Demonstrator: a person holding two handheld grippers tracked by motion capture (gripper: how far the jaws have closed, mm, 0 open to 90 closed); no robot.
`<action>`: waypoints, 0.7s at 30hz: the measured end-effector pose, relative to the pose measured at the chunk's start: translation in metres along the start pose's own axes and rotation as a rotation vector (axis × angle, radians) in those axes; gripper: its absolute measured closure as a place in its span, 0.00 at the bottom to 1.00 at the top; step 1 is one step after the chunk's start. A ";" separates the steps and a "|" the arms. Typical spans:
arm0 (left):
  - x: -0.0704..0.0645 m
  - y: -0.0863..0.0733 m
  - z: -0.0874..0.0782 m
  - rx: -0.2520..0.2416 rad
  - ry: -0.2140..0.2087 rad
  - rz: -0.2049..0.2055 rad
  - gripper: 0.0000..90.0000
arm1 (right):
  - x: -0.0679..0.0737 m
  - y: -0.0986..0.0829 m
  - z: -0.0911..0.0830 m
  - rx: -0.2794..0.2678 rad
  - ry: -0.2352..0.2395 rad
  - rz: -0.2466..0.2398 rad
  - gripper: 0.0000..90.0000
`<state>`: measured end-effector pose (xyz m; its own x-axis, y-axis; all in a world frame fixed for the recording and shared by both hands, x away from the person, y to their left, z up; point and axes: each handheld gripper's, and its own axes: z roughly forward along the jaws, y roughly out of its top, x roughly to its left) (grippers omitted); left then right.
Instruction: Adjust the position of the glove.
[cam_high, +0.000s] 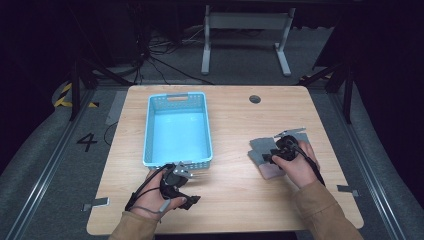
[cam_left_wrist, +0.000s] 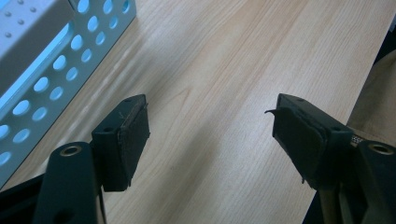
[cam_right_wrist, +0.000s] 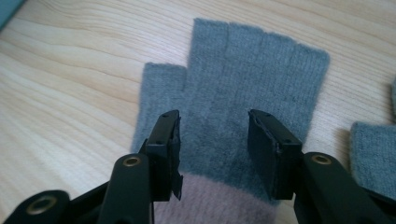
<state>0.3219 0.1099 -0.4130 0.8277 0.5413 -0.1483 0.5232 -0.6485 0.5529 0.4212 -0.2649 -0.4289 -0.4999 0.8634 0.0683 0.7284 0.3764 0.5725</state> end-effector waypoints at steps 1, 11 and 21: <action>0.000 0.000 0.000 0.002 0.002 0.000 0.31 | 0.000 0.000 0.002 0.006 -0.007 0.001 0.61; -0.001 0.000 0.002 0.013 0.004 0.001 0.31 | 0.004 0.000 0.012 0.042 -0.056 -0.022 0.69; -0.001 0.001 0.002 0.015 0.005 0.004 0.31 | 0.003 0.001 0.012 0.040 -0.070 -0.051 0.91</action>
<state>0.3215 0.1076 -0.4145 0.8287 0.5414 -0.1421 0.5230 -0.6584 0.5413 0.4267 -0.2578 -0.4380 -0.5040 0.8635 -0.0188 0.7214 0.4328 0.5406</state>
